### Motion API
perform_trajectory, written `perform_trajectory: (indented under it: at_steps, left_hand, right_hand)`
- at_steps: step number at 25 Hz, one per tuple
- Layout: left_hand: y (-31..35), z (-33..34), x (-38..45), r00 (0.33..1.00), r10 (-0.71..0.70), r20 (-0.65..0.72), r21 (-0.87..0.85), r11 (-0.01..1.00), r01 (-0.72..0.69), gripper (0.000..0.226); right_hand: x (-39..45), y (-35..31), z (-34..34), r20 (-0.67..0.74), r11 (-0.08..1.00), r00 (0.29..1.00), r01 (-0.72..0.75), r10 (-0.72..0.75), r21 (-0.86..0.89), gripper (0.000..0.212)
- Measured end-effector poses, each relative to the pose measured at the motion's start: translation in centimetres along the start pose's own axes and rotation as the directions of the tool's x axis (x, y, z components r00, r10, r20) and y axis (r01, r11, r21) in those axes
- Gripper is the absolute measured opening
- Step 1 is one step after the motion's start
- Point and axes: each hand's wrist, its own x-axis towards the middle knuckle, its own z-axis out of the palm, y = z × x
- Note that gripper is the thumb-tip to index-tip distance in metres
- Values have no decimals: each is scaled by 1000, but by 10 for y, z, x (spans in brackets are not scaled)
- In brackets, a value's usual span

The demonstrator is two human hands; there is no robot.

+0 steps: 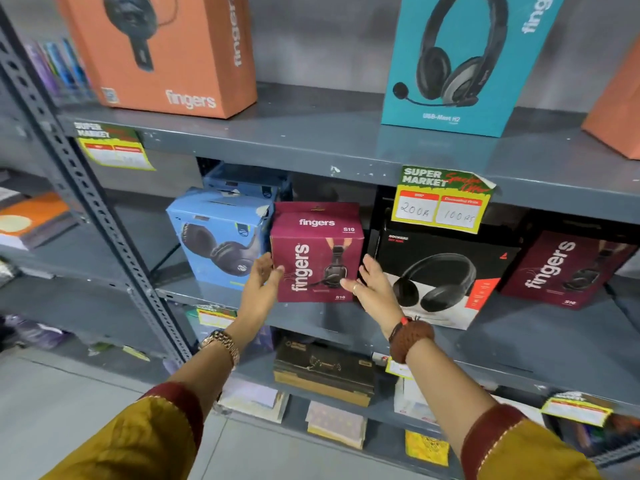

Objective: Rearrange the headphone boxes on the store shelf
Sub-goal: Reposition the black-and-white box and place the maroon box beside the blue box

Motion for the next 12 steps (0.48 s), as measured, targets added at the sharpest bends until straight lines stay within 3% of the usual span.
perform_trajectory:
  at_steps: [4,12]
  left_hand:
    - [14,11,2,1000,-4,13,-78,997,5,54]
    - [8,13,-26,995,39,-91,-49,998,-43,68]
  right_hand:
    - [23,-21,9,-28,993,999,-27,23,-117,96]
    - [5,-6,-3,84,995,996,20,-12,-98,90]
